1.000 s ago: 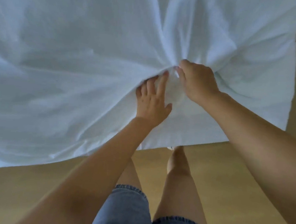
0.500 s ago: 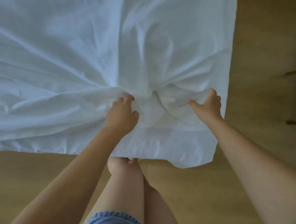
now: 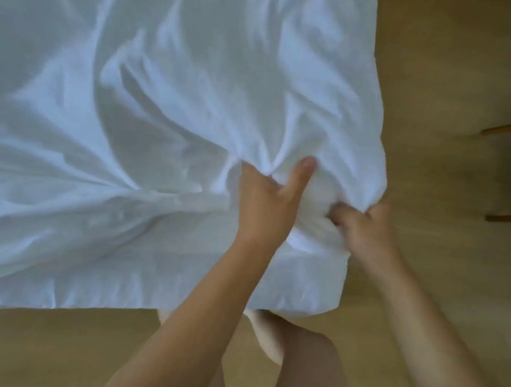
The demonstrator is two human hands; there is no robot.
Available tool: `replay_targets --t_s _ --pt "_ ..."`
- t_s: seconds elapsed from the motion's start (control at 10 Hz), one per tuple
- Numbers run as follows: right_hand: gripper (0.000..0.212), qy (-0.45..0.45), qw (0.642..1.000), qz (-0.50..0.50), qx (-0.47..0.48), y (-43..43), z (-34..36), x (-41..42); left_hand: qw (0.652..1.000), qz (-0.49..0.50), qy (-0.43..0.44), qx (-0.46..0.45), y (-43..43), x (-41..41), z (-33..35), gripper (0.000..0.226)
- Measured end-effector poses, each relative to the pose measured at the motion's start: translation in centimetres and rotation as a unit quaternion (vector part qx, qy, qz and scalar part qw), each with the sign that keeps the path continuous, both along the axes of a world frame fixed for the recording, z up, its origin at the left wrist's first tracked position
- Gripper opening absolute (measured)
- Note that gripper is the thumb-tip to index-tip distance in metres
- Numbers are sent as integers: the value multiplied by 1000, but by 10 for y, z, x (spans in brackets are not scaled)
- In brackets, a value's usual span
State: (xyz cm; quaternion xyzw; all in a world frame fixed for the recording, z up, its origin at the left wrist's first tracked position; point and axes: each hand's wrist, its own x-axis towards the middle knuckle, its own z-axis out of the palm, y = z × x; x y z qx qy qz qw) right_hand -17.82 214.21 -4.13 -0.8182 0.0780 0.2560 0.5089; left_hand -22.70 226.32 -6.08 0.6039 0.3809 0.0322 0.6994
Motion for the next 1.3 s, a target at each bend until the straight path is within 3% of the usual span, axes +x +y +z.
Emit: replay_targets --t_s 0.1,0.2,0.3,0.4,0.5,0.6,0.8,0.9,1.0,1.1,1.2,1.3 --pt "17 150 983 61 -83 -82 27 -79 999 -6 49 16 -64 -45 13 75" --pt "45 282 947 94 -122 -118 -7 -102 956 198 194 -94 -117 -72 11 75" --pt "49 274 957 98 -15 -135 -22 -75 911 321 206 -155 -139 -65 -5 43" --pt "45 183 966 149 101 -175 -13 -62 917 345 165 -110 -161 -79 8 44" --pt "42 179 937 298 -39 -213 -12 -73 898 401 164 -80 -204 -116 6 51" --pt "38 228 873 416 -115 -217 -29 -66 873 391 288 -52 -221 -113 -19 55" --pt "24 60 854 496 -144 -173 -41 55 823 348 448 -38 -228 -26 -38 75" --pt "14 45 849 504 -152 -150 -39 110 843 322 424 73 -224 19 -29 91" --pt "10 7 836 523 -164 -119 -35 164 873 187 383 239 -199 65 -27 100" --pt "9 8 837 523 -158 -76 -32 225 883 41 364 294 -140 150 -44 111" --pt "7 -17 824 544 -158 -29 -38 296 878 -10 376 296 -72 252 -70 123" --pt "6 -35 821 543 -172 17 -48 364 843 -24 450 295 -4 322 -96 101"
